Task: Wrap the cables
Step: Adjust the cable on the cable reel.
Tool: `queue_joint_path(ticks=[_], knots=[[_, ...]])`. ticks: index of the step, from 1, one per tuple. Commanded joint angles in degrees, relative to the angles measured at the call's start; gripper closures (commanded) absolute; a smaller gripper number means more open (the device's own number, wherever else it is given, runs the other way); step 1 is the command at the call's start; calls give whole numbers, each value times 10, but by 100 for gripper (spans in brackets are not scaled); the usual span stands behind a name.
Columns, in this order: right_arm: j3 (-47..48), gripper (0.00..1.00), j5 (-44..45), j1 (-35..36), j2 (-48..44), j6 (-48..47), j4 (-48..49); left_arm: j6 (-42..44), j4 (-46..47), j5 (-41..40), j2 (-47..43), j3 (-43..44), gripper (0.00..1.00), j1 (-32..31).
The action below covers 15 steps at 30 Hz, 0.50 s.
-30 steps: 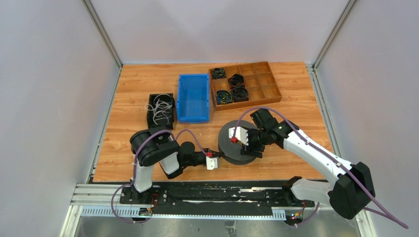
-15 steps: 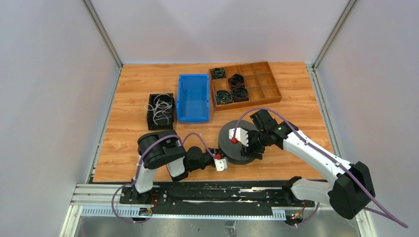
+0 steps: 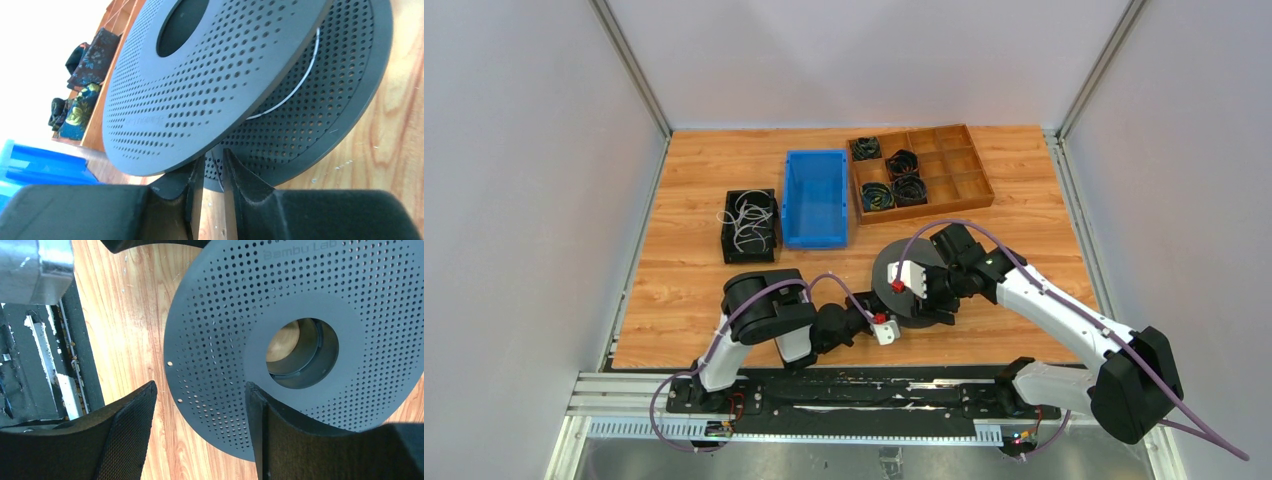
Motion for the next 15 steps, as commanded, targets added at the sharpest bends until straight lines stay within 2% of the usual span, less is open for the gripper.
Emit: queue_joint_path(ticks=[1, 8, 15], knots=[[-12, 35, -9, -5, -1, 8, 1, 14, 6, -45, 23, 2, 71, -2], [-13, 35, -8, -6, -1, 9, 2, -14, 7, -29, 4, -22, 53, -2], [-18, 35, -8, -5, -3, 12, 4, -39, 8, -33, -15, -43, 40, -2]])
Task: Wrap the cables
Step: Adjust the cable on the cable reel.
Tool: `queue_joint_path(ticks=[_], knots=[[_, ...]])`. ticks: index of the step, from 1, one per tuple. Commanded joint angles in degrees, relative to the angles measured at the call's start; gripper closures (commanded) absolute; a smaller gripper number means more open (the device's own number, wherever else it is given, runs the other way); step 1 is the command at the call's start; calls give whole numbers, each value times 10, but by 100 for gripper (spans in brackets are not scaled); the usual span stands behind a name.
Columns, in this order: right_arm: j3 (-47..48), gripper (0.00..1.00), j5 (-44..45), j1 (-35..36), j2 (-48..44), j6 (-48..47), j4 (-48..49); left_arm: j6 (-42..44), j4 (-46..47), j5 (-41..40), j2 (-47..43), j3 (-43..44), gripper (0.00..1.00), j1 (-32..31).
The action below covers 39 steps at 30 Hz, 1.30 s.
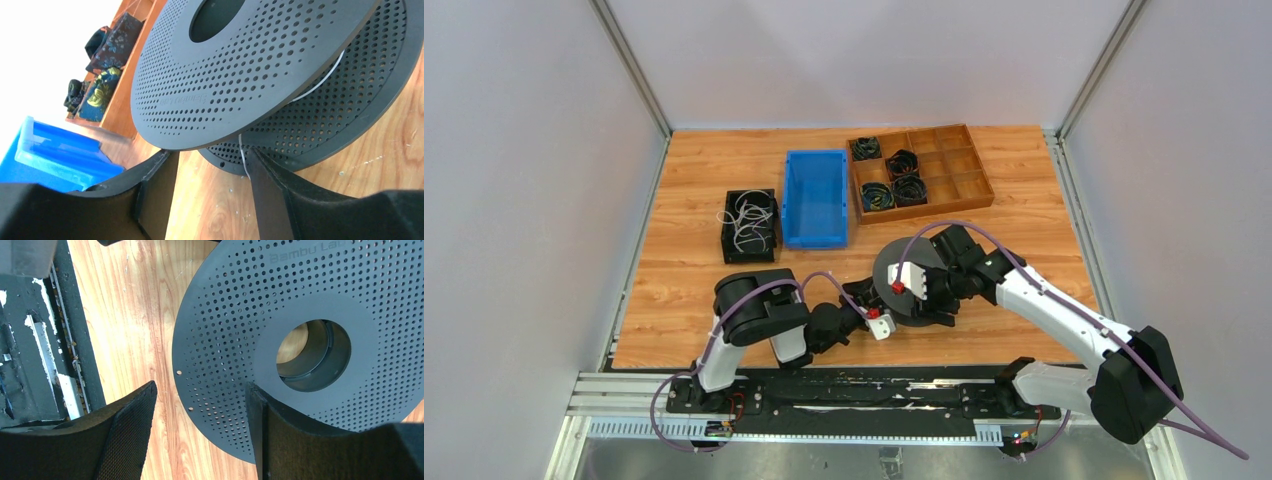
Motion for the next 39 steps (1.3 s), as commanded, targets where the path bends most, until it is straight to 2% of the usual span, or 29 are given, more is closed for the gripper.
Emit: queue_joint_path(ticks=[1, 5, 12, 21, 26, 34, 39], knots=[[-13, 35, -5, -5, -4, 10, -1, -31, 1, 2, 6, -30, 39, -3], [-15, 35, -4, -6, -4, 10, 0, -53, 3, 4, -10, -44, 35, -2], [-14, 35, -7, -6, 10, 14, 11, -86, 5, 87, -33, -67, 25, 15], [-23, 36, -5, -6, 18, 23, 28, -130, 4, 126, -34, -80, 23, 43], [-26, 36, -7, -6, 17, 23, 28, -178, 5, 179, -49, -91, 22, 62], [-26, 36, -10, -6, 19, 24, 28, -230, 5, 145, -43, -75, 17, 78], [-24, 36, -10, -6, 19, 24, 28, -264, 5, 168, -47, -56, 14, 90]])
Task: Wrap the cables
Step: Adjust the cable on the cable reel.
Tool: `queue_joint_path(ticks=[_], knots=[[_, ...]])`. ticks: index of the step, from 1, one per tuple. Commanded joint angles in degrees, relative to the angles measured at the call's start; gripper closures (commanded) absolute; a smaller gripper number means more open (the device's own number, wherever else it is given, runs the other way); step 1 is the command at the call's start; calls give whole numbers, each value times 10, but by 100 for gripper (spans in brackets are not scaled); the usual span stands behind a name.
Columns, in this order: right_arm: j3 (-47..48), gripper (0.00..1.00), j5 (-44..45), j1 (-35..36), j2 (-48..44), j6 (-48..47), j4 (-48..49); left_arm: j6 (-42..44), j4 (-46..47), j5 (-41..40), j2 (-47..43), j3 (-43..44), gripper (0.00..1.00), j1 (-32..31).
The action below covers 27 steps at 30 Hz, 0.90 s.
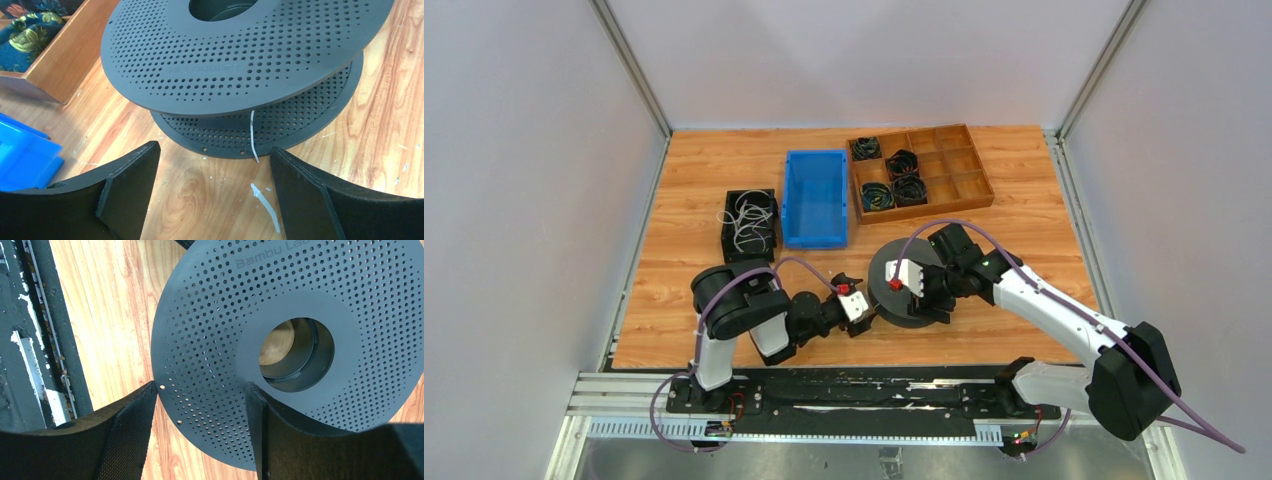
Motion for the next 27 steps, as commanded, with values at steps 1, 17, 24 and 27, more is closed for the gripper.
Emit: queue_joint_path(ticks=[1, 17, 24, 27], knots=[[-11, 36, -7, -6, 10, 11, -17, -42, 9, 11, 14, 16, 14, 10], [-6, 36, -13, -6, 16, 12, -17, -128, 12, 71, 29, 46, 19, 55], [-8, 36, -12, -6, 14, 12, -17, -125, 11, 45, 45, 57, 23, 56], [-9, 36, -12, -6, 12, 12, -18, -136, 10, 42, 49, 62, 31, 60]])
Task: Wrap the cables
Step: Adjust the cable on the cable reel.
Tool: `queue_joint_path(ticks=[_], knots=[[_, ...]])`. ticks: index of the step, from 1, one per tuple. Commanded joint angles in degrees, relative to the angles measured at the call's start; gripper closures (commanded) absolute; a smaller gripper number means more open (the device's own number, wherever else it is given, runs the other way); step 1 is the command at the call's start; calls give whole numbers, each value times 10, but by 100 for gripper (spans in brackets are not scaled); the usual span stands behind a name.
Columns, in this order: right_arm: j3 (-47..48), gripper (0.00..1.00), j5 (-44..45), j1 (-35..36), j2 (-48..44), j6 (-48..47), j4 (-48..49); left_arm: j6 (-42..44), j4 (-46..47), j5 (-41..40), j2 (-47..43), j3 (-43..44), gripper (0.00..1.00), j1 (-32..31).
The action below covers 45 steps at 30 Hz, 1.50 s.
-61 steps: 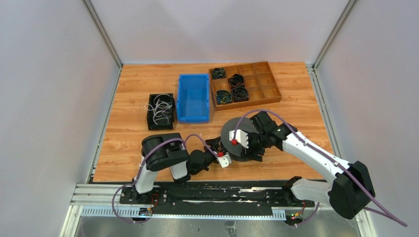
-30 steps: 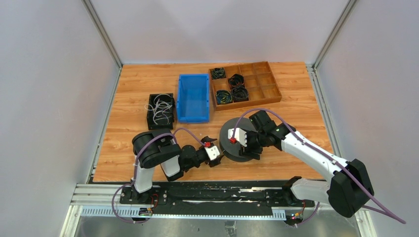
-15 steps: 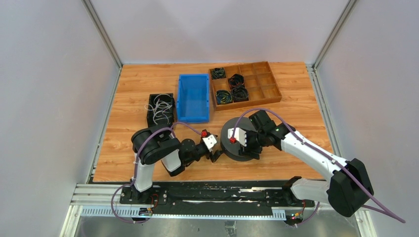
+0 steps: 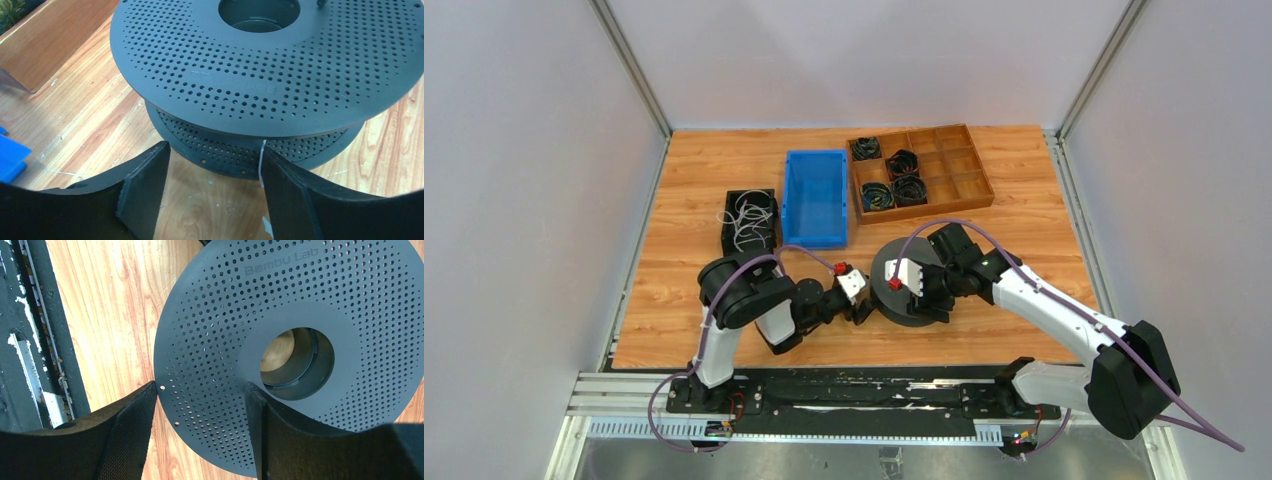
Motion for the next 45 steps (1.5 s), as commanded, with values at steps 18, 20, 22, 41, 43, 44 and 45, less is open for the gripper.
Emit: queue_joint_path(ticks=[18, 20, 22, 41, 43, 44, 45], knots=[[-22, 38, -8, -6, 30, 9, -13, -85, 3, -96, 21, 46, 54, 12], [-24, 38, -9, -6, 33, 7, -13, -94, -6, -107, 25, 52, 55, 12], [-27, 38, -13, -5, 36, 4, -14, -109, 7, -107, 36, 55, 56, 12], [-21, 30, -28, 23, 48, 21, -27, -192, 13, -103, 70, 72, 57, 13], [-18, 29, -12, 41, 55, 37, -26, -185, 13, -102, 70, 70, 57, 13], [-17, 29, -4, 49, 60, 42, -25, -184, 13, -103, 71, 69, 57, 13], [-18, 29, 5, 57, 64, 45, -25, -182, 14, -103, 71, 69, 57, 13]])
